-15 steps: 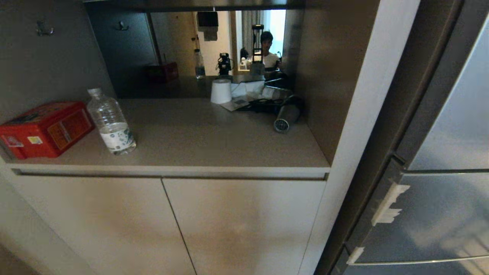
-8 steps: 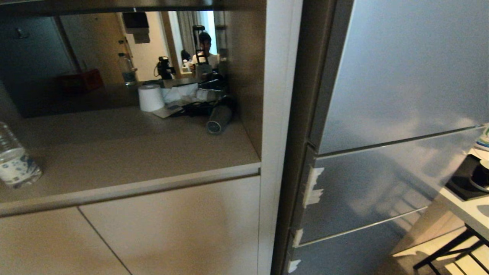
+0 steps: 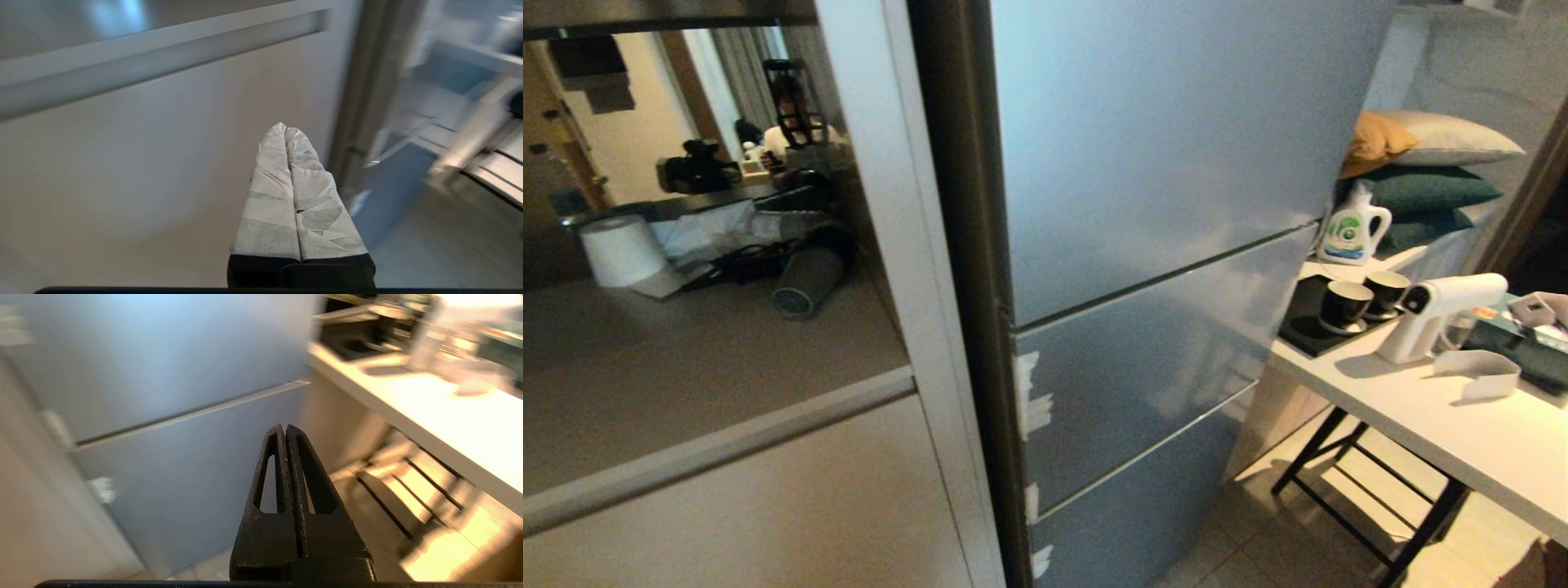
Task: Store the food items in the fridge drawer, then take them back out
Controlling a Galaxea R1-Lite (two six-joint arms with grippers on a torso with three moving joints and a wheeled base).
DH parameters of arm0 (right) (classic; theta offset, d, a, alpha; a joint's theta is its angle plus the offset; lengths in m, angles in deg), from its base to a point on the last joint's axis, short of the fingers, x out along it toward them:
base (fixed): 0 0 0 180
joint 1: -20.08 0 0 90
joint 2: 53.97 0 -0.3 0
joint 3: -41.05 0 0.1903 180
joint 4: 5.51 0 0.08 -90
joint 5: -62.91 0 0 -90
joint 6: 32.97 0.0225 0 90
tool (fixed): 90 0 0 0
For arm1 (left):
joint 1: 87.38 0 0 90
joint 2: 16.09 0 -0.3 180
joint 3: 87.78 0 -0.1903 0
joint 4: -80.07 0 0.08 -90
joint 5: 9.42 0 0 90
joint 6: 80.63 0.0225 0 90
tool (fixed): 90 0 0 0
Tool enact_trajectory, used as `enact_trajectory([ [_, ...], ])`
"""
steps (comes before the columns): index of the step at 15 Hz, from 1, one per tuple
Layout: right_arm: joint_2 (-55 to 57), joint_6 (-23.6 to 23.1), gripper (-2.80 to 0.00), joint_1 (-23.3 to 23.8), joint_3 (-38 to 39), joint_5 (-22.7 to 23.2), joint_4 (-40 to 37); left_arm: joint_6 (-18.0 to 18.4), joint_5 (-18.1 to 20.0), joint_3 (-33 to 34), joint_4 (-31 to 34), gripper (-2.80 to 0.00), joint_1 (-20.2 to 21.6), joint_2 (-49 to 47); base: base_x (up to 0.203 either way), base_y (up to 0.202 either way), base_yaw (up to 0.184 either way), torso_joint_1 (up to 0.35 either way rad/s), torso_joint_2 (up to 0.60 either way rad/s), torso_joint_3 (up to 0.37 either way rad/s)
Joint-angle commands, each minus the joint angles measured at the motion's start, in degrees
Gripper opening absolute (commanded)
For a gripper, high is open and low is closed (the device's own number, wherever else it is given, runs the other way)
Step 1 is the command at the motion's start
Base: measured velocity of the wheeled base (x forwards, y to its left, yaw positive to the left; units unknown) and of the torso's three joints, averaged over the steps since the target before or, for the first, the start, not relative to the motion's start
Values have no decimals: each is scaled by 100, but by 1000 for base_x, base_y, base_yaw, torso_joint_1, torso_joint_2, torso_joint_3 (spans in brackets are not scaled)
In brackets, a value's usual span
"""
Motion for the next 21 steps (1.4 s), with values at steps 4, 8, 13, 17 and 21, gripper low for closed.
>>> enact_trajectory([
  [4, 7, 34, -280, -2, 1, 3, 0, -2, 1, 62, 0, -280, 1, 2, 0, 8, -175, 3, 1, 3],
  [8, 7, 41, -280, -2, 1, 3, 0, -2, 1, 62, 0, -280, 1, 2, 0, 7, -172, 3, 3, 3],
  [13, 7, 50, -280, -2, 1, 3, 0, -2, 1, 62, 0, -280, 1, 2, 0, 3, -48, 0, 1, 0],
  [17, 7, 50, -280, -2, 1, 3, 0, -11, 1, 62, 0, -280, 1, 2, 0, 0, 0, 0, 0, 0],
  [21, 7, 76, -280, -2, 1, -6, 0, -11, 1, 62, 0, -280, 1, 2, -126, 0, 1, 1, 5, 4],
])
